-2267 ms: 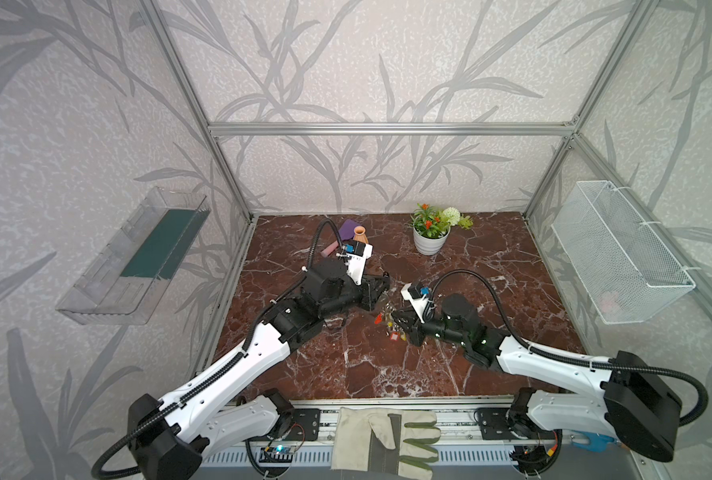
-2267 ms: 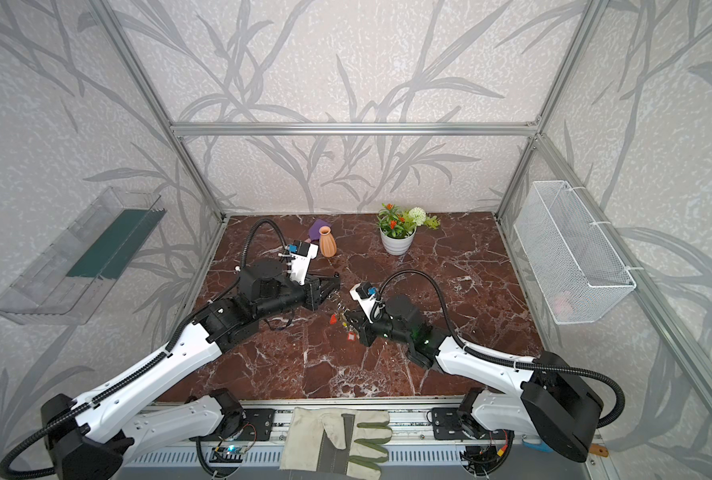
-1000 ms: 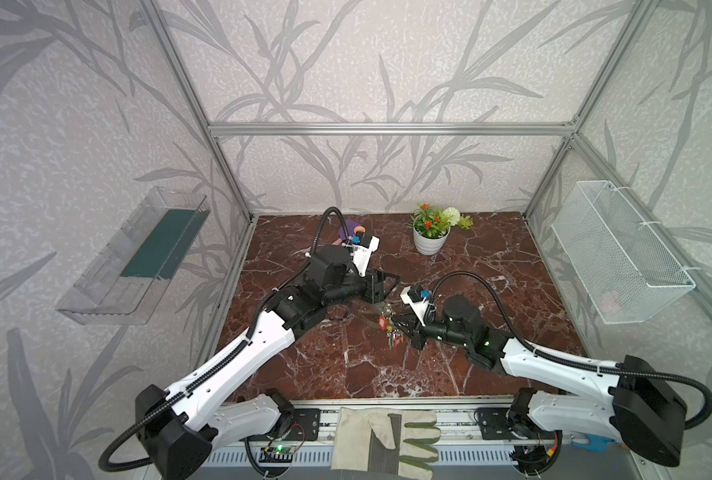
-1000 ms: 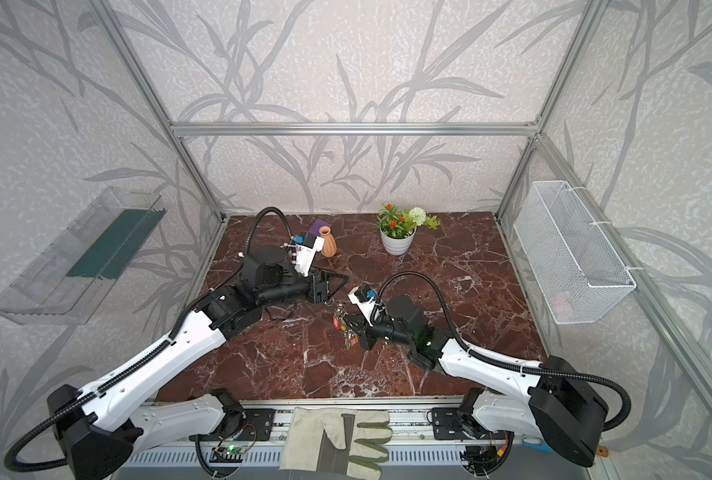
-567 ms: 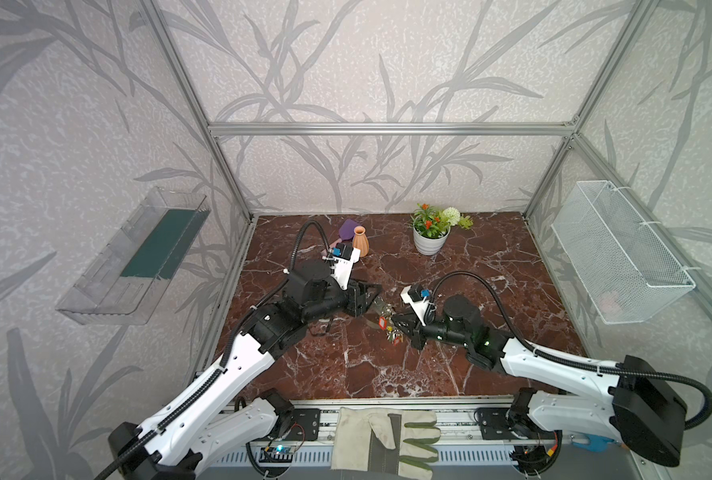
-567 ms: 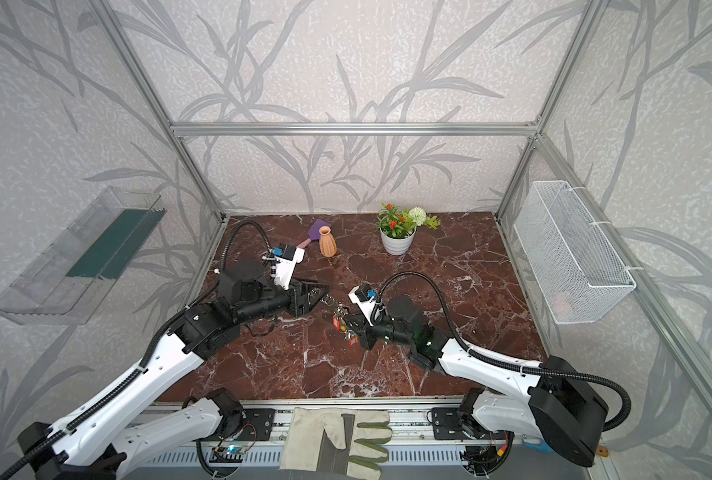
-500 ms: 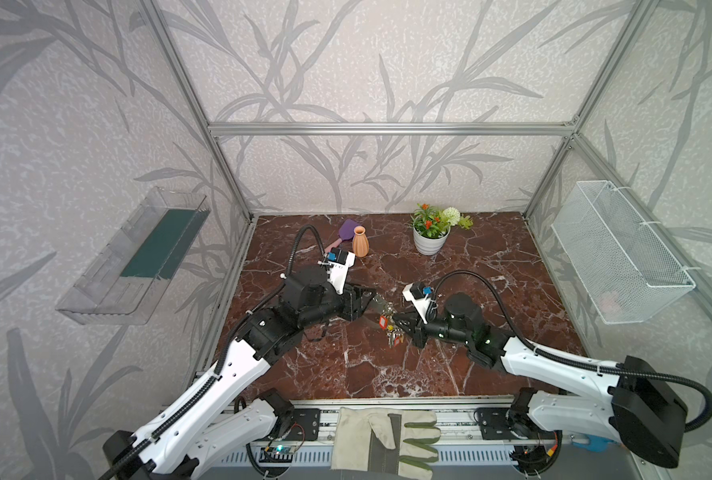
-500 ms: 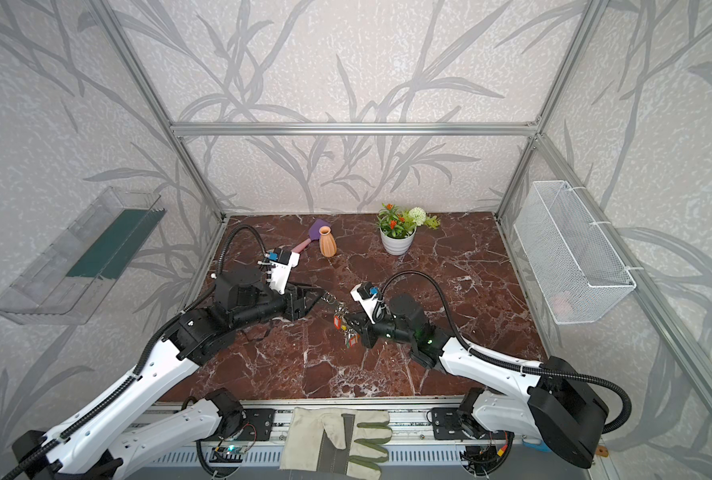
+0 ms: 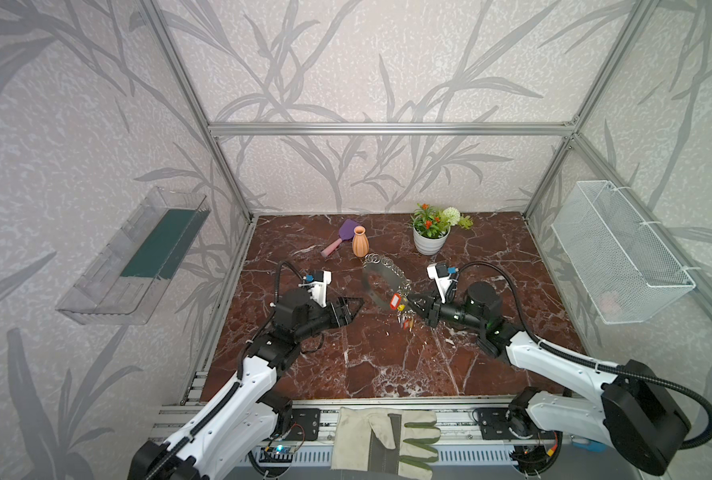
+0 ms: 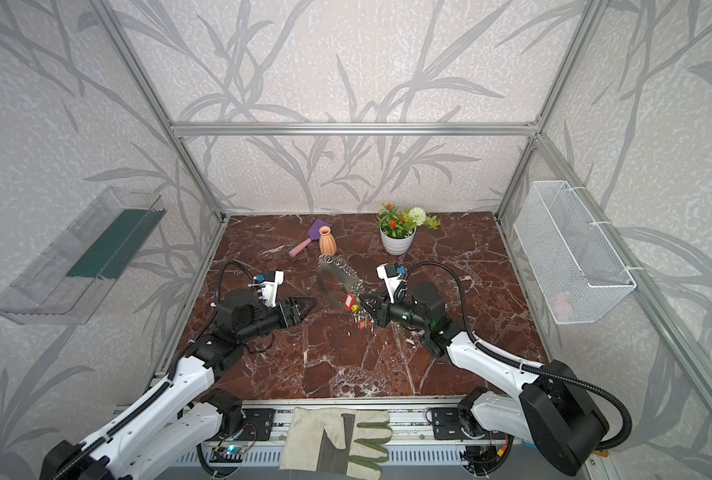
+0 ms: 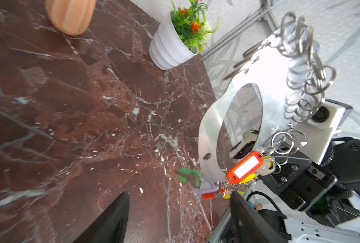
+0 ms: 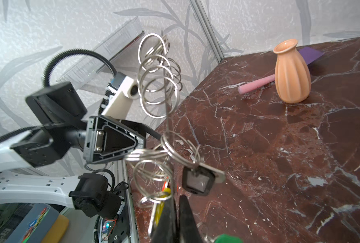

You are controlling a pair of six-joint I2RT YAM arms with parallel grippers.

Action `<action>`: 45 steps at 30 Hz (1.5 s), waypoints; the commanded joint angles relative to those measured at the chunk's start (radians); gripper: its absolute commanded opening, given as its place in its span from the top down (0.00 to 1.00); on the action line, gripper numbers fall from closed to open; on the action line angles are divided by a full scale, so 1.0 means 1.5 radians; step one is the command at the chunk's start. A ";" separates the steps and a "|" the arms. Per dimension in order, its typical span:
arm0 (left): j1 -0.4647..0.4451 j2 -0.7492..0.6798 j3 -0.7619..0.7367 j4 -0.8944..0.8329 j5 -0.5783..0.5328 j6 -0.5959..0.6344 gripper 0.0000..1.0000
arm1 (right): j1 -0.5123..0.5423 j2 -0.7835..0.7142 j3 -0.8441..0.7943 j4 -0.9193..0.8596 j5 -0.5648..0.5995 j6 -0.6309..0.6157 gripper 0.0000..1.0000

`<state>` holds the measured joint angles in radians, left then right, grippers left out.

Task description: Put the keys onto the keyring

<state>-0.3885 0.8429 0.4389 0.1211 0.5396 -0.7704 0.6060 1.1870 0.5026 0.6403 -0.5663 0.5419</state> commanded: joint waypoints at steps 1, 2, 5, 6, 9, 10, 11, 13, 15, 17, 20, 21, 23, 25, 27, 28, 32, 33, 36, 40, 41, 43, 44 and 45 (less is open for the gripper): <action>0.004 0.021 -0.025 0.284 0.093 -0.071 0.24 | -0.023 -0.002 -0.006 0.119 -0.051 0.070 1.00; 0.004 0.030 -0.022 0.290 0.105 -0.064 0.24 | -0.029 -0.001 -0.007 0.127 -0.057 0.087 1.00; -0.004 0.070 -0.031 0.380 0.117 -0.071 0.24 | -0.041 0.006 -0.009 0.155 -0.074 0.116 1.00; -0.007 0.085 -0.031 0.401 0.117 -0.073 0.25 | -0.044 0.008 -0.010 0.168 -0.081 0.125 1.00; -0.016 0.127 -0.026 0.471 0.125 -0.083 0.26 | -0.052 0.015 -0.011 0.192 -0.092 0.147 1.00; -0.017 0.140 -0.020 0.468 0.126 -0.080 0.27 | -0.054 0.017 -0.013 0.201 -0.094 0.154 1.00; -0.018 0.149 -0.015 0.467 0.128 -0.076 0.27 | -0.055 0.018 -0.014 0.210 -0.097 0.160 1.00; -0.022 0.169 -0.013 0.494 0.133 -0.080 0.29 | -0.056 0.019 -0.014 0.214 -0.101 0.165 1.00; -0.022 0.178 -0.006 0.507 0.137 -0.082 0.30 | -0.056 0.020 -0.016 0.214 -0.101 0.167 1.00; -0.024 0.185 0.002 0.502 0.134 -0.076 0.32 | -0.057 0.022 -0.018 0.224 -0.103 0.174 1.00; -0.028 0.203 0.010 0.536 0.141 -0.089 0.38 | -0.058 0.027 -0.018 0.231 -0.106 0.181 1.00; -0.030 0.210 0.014 0.547 0.142 -0.096 0.42 | -0.057 0.026 -0.019 0.232 -0.106 0.181 1.00; -0.035 0.219 0.024 0.555 0.147 -0.100 0.51 | -0.058 0.026 -0.018 0.232 -0.106 0.182 1.00; -0.039 0.226 0.031 0.553 0.148 -0.102 0.60 | -0.058 0.024 -0.019 0.230 -0.104 0.181 1.00; -0.042 0.222 0.031 0.549 0.146 -0.103 0.71 | -0.058 0.022 -0.019 0.227 -0.102 0.179 1.00; -0.044 0.217 0.029 0.538 0.143 -0.102 0.75 | -0.058 0.021 -0.020 0.226 -0.100 0.179 1.00; -0.043 0.187 0.018 0.495 0.126 -0.085 0.79 | -0.064 0.021 -0.024 0.233 -0.094 0.184 1.00; -0.043 0.179 0.017 0.484 0.124 -0.082 0.81 | -0.063 0.024 -0.022 0.236 -0.096 0.186 1.00; -0.043 0.165 0.018 0.467 0.119 -0.078 0.90 | -0.063 0.031 -0.022 0.246 -0.097 0.192 1.00; -0.043 0.148 0.021 0.438 0.106 -0.078 1.00 | -0.064 0.039 -0.023 0.264 -0.102 0.199 1.00; -0.043 0.143 0.024 0.427 0.105 -0.077 1.00 | -0.063 0.039 -0.023 0.267 -0.101 0.200 1.00; -0.044 0.125 0.036 0.382 0.097 -0.071 1.00 | -0.063 0.035 -0.022 0.265 -0.099 0.197 1.00; -0.043 0.111 0.043 0.345 0.088 -0.064 1.00 | -0.064 0.031 -0.022 0.258 -0.098 0.194 0.99; -0.043 0.096 0.055 0.295 0.072 -0.054 1.00 | -0.063 0.025 -0.020 0.248 -0.093 0.189 0.91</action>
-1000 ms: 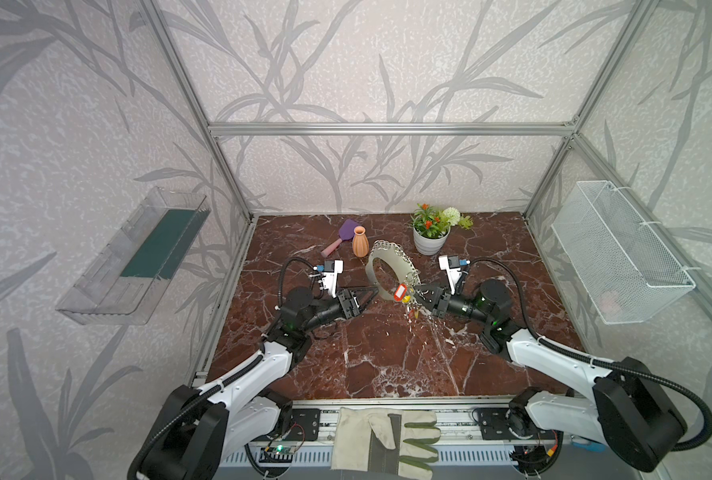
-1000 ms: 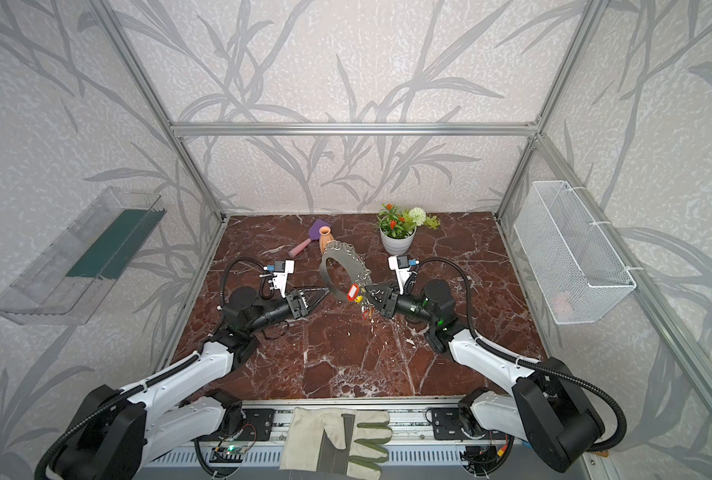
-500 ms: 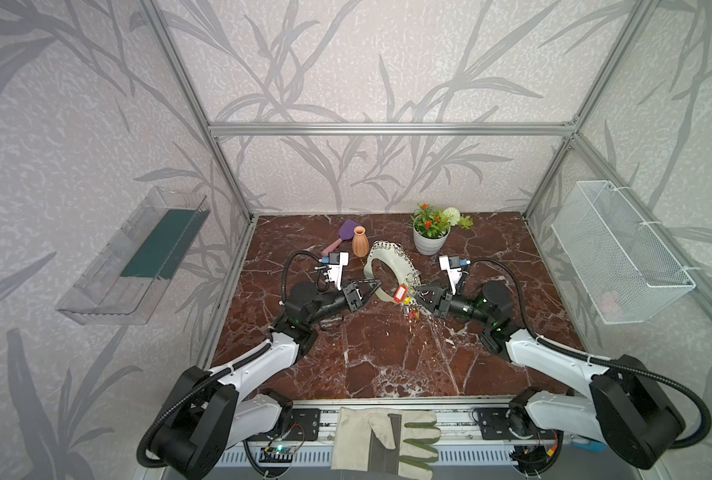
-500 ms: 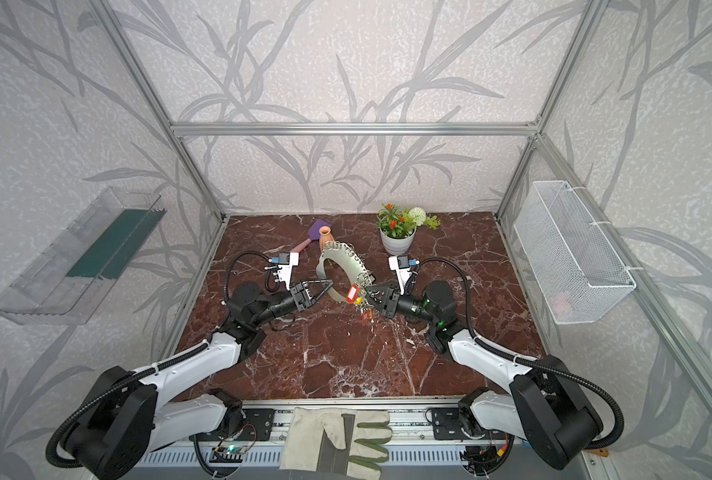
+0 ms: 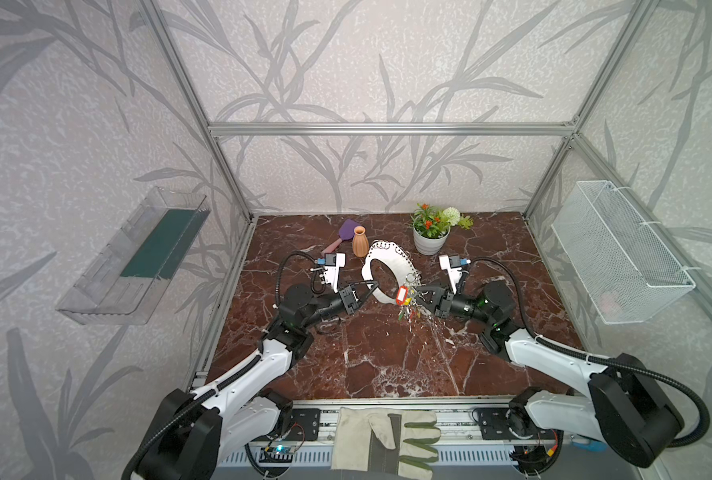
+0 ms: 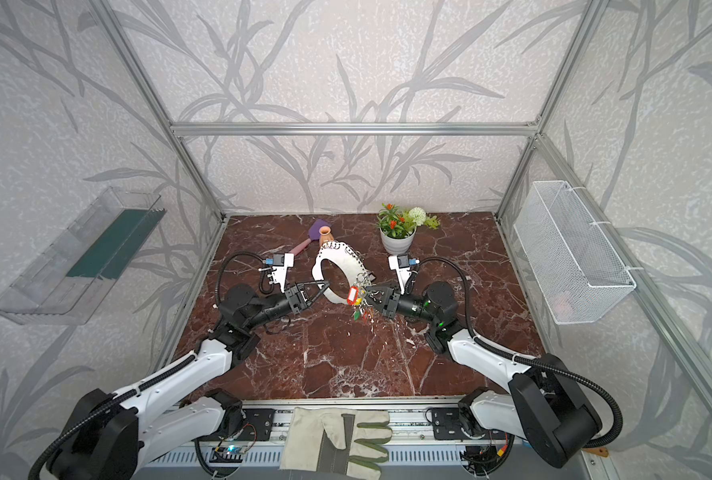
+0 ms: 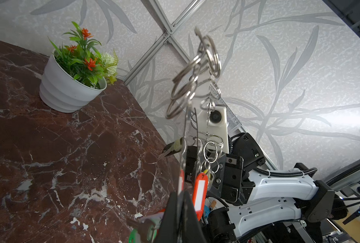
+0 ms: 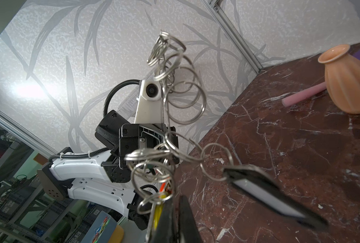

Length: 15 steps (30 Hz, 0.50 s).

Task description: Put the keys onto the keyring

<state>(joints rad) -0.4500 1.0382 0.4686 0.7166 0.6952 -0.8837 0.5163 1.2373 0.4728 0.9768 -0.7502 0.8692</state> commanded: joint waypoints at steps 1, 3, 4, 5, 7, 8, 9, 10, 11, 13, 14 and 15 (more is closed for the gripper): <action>-0.002 -0.052 0.051 -0.175 -0.047 0.040 1.00 | -0.005 -0.016 0.000 0.009 0.036 -0.036 0.82; -0.003 -0.083 0.094 -0.331 -0.085 0.082 1.00 | -0.010 -0.037 0.003 -0.035 0.053 -0.057 0.70; -0.003 -0.097 0.113 -0.405 -0.110 0.107 1.00 | -0.015 -0.051 0.005 -0.073 0.072 -0.073 0.61; -0.002 -0.105 0.139 -0.472 -0.131 0.125 1.00 | -0.020 -0.064 0.008 -0.110 0.088 -0.091 0.56; 0.001 -0.115 0.189 -0.595 -0.162 0.162 1.00 | -0.027 -0.092 0.017 -0.190 0.111 -0.125 0.47; 0.001 -0.114 0.211 -0.640 -0.169 0.178 1.00 | -0.029 -0.103 0.020 -0.209 0.118 -0.137 0.45; 0.001 -0.112 0.237 -0.687 -0.183 0.192 1.00 | -0.032 -0.116 0.022 -0.232 0.128 -0.149 0.43; 0.002 -0.107 0.260 -0.724 -0.206 0.201 1.00 | -0.033 -0.130 0.026 -0.261 0.141 -0.171 0.41; 0.003 -0.102 0.284 -0.770 -0.222 0.212 1.00 | -0.033 -0.142 0.030 -0.284 0.152 -0.187 0.40; 0.002 -0.082 0.352 -0.864 -0.241 0.261 1.00 | -0.033 -0.164 0.034 -0.336 0.186 -0.214 0.36; 0.003 -0.072 0.380 -0.902 -0.246 0.279 1.00 | -0.033 -0.171 0.036 -0.354 0.198 -0.225 0.36; 0.003 -0.056 0.417 -0.951 -0.259 0.300 1.00 | -0.033 -0.176 0.038 -0.372 0.212 -0.236 0.35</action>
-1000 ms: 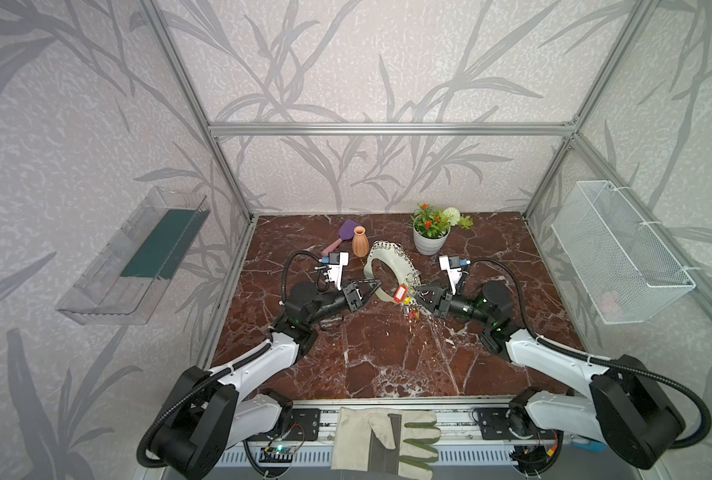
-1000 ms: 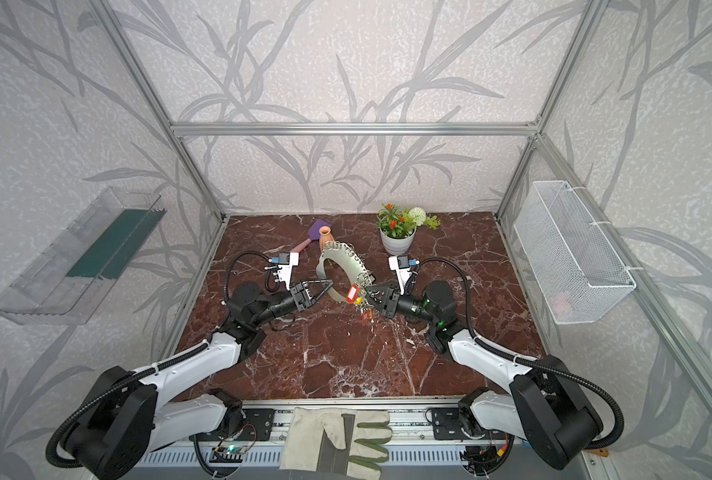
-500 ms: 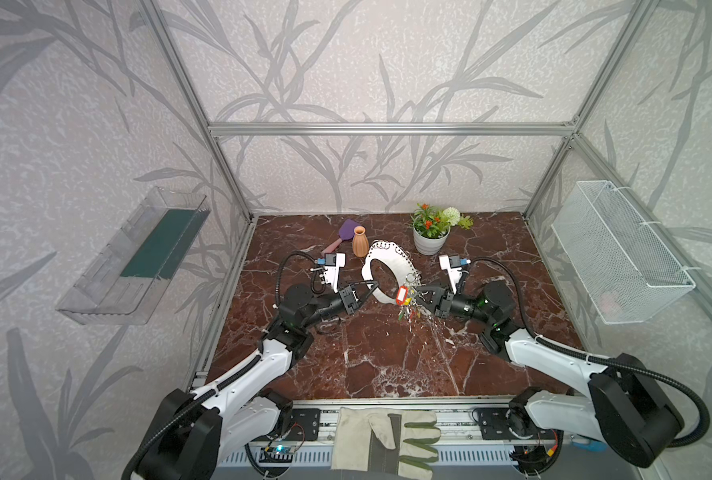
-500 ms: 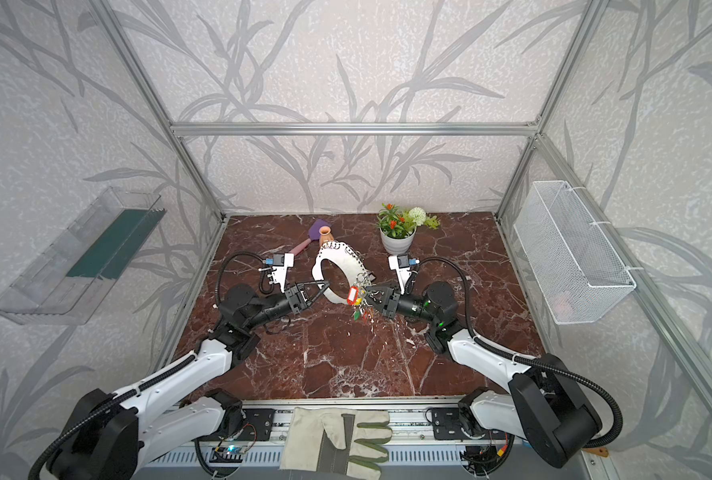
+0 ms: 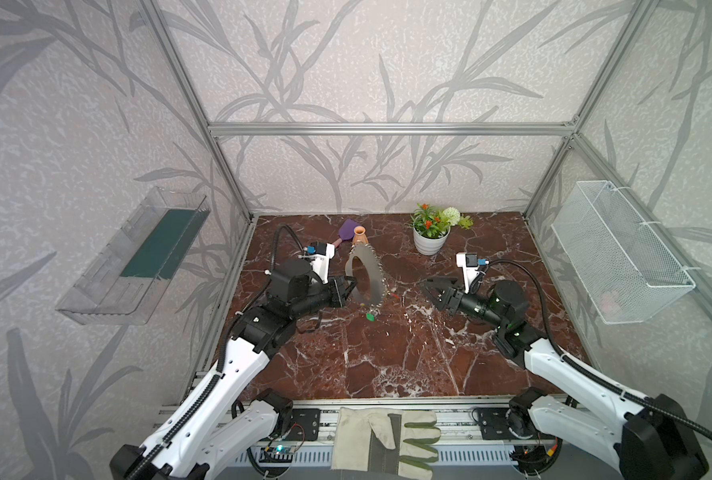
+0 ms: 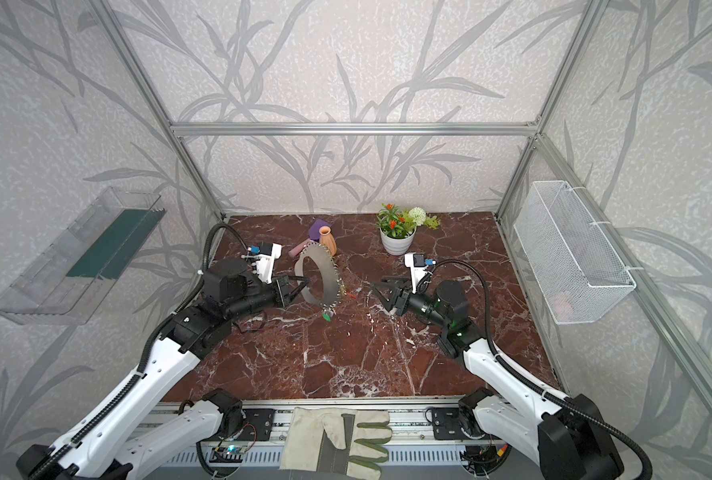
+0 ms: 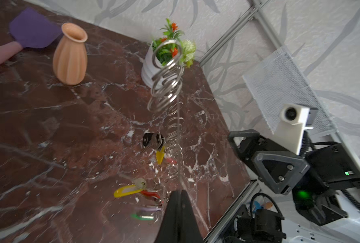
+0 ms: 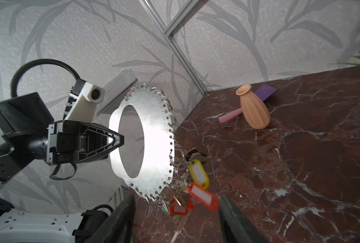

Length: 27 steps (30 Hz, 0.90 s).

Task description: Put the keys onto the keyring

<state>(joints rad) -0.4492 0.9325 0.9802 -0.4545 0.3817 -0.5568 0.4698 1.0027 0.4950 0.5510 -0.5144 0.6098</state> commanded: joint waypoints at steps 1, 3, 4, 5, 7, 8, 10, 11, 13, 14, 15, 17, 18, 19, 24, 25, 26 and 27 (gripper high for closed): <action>0.003 0.033 0.111 -0.218 -0.067 0.095 1.00 | -0.001 -0.023 0.023 -0.101 0.065 -0.070 0.34; 0.002 0.070 0.174 -0.300 -0.083 0.124 1.00 | -0.002 -0.027 0.018 -0.110 0.077 -0.077 0.32; 0.002 0.093 0.202 -0.336 -0.081 0.140 1.00 | -0.002 -0.027 0.016 -0.114 0.083 -0.081 0.31; 0.001 0.110 0.221 -0.356 -0.059 0.168 1.00 | -0.002 -0.026 0.015 -0.120 0.091 -0.085 0.30; -0.004 0.156 0.277 -0.426 -0.070 0.194 1.00 | -0.001 -0.023 0.011 -0.129 0.104 -0.093 0.29; -0.010 0.172 0.297 -0.444 -0.075 0.202 1.00 | -0.001 -0.021 0.007 -0.127 0.106 -0.096 0.28; -0.034 0.192 0.325 -0.466 -0.089 0.218 1.00 | -0.002 -0.021 0.001 -0.124 0.113 -0.099 0.27; -0.051 0.201 0.340 -0.480 -0.102 0.232 1.00 | -0.002 -0.021 -0.002 -0.122 0.114 -0.100 0.26; -0.055 0.221 0.355 -0.507 -0.159 0.246 1.00 | -0.002 -0.021 -0.005 -0.119 0.111 -0.102 0.25; -0.056 0.238 0.369 -0.525 -0.190 0.250 1.00 | -0.001 -0.021 -0.006 -0.118 0.110 -0.104 0.24; -0.061 0.253 0.384 -0.540 -0.175 0.257 1.00 | -0.002 -0.022 -0.007 -0.119 0.110 -0.106 0.24; -0.093 0.266 0.409 -0.540 -0.141 0.270 1.00 | -0.002 -0.025 -0.009 -0.122 0.110 -0.110 0.22; -0.106 0.270 0.414 -0.541 -0.157 0.276 1.00 | -0.002 -0.027 -0.012 -0.121 0.110 -0.110 0.21; -0.106 0.277 0.419 -0.551 -0.183 0.281 1.00 | -0.003 -0.030 -0.015 -0.120 0.110 -0.110 0.20; -0.111 0.318 0.472 -0.583 -0.168 0.302 1.00 | -0.002 -0.051 -0.028 -0.125 0.109 -0.109 0.11; -0.112 0.317 0.471 -0.577 -0.176 0.304 1.00 | -0.002 -0.055 -0.030 -0.128 0.109 -0.109 0.09; -0.112 0.322 0.477 -0.584 -0.182 0.308 1.00 | -0.002 -0.060 -0.031 -0.129 0.107 -0.108 0.07; -0.112 0.326 0.483 -0.588 -0.179 0.314 1.00 | -0.002 -0.063 -0.032 -0.128 0.105 -0.108 0.06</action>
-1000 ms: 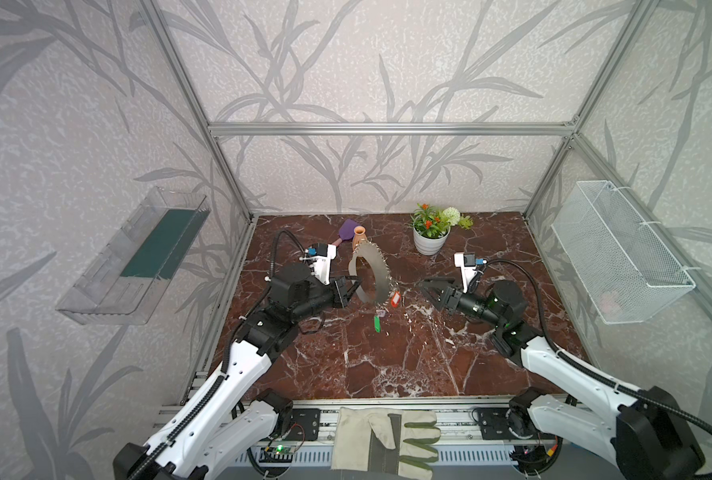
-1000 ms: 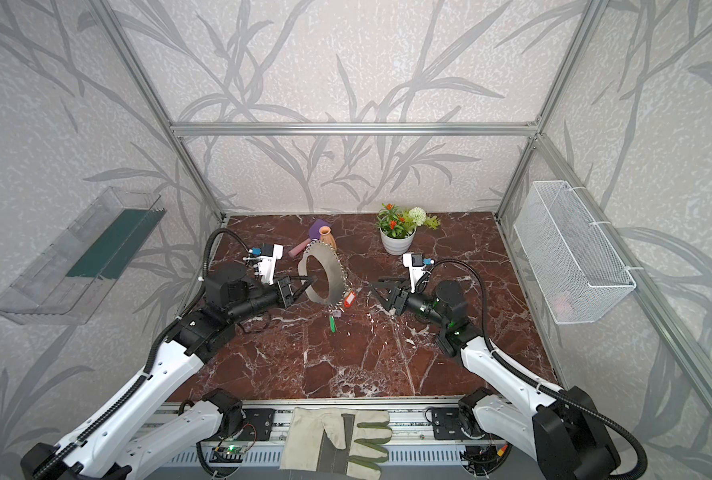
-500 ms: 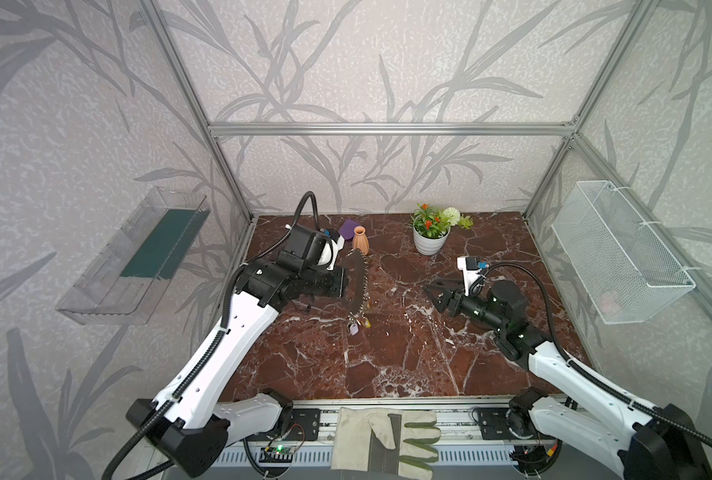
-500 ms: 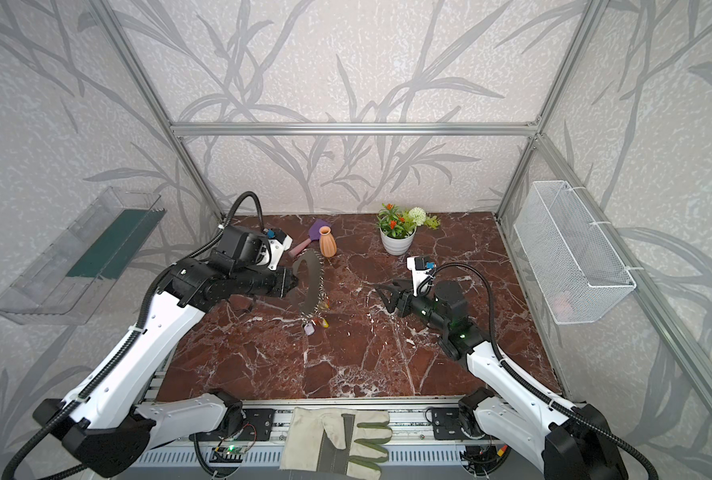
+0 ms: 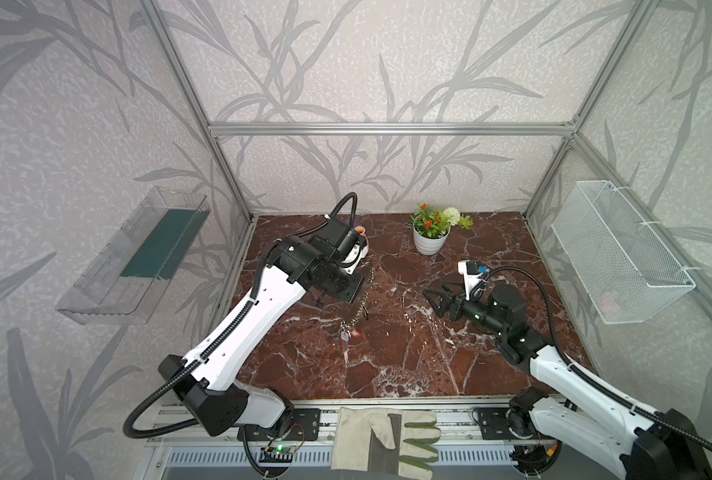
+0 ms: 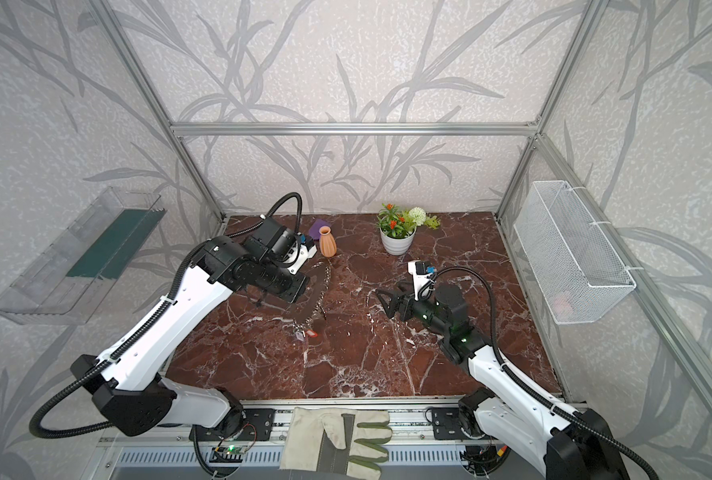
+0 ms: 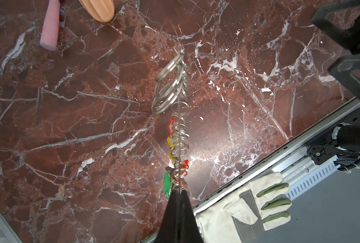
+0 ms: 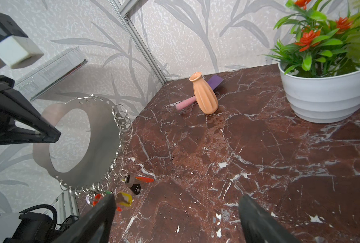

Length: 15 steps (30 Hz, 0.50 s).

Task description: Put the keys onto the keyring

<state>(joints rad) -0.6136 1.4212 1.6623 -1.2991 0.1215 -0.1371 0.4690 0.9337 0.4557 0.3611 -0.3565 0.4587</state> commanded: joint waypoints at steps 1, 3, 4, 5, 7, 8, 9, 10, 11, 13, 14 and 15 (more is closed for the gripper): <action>-0.002 0.002 0.029 -0.022 0.007 0.039 1.00 | -0.002 -0.021 -0.007 -0.004 -0.001 -0.007 0.05; -0.002 0.003 0.025 -0.014 0.029 0.045 1.00 | -0.002 -0.027 -0.009 -0.009 0.003 -0.009 0.04; -0.003 0.005 0.025 -0.011 0.037 0.045 1.00 | -0.002 -0.030 -0.009 -0.011 0.003 -0.009 0.03; -0.002 0.008 0.025 -0.008 0.040 0.045 1.00 | -0.002 -0.032 -0.010 -0.012 0.003 -0.009 0.02; -0.002 0.013 0.023 -0.005 0.044 0.045 1.00 | -0.002 -0.033 -0.011 -0.012 0.001 -0.011 0.02; -0.003 0.017 0.021 -0.001 0.048 0.044 1.00 | -0.002 -0.033 -0.010 -0.014 0.001 -0.012 0.01; -0.003 0.018 0.018 0.002 0.052 0.044 1.00 | -0.002 -0.034 -0.010 -0.015 -0.001 -0.012 0.01; -0.003 0.021 0.017 0.007 0.059 0.042 1.00 | -0.002 -0.034 -0.010 -0.014 -0.003 -0.012 0.00; -0.003 0.023 0.014 0.012 0.073 0.042 1.00 | -0.002 -0.035 -0.010 -0.013 -0.002 -0.012 0.00; -0.003 0.025 0.008 0.028 0.105 0.039 1.00 | -0.002 -0.037 -0.011 -0.015 0.002 -0.012 0.01; -0.003 0.026 0.006 0.035 0.119 0.039 1.00 | -0.002 -0.039 -0.012 -0.017 0.004 -0.013 0.01; -0.003 0.027 0.005 0.040 0.132 0.038 1.00 | -0.002 -0.040 -0.013 -0.017 0.006 -0.012 0.01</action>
<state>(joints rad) -0.6144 1.4628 1.6688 -1.2819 0.2371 -0.0998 0.4690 0.8932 0.4450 0.3378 -0.3561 0.4511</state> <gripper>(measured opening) 0.048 0.991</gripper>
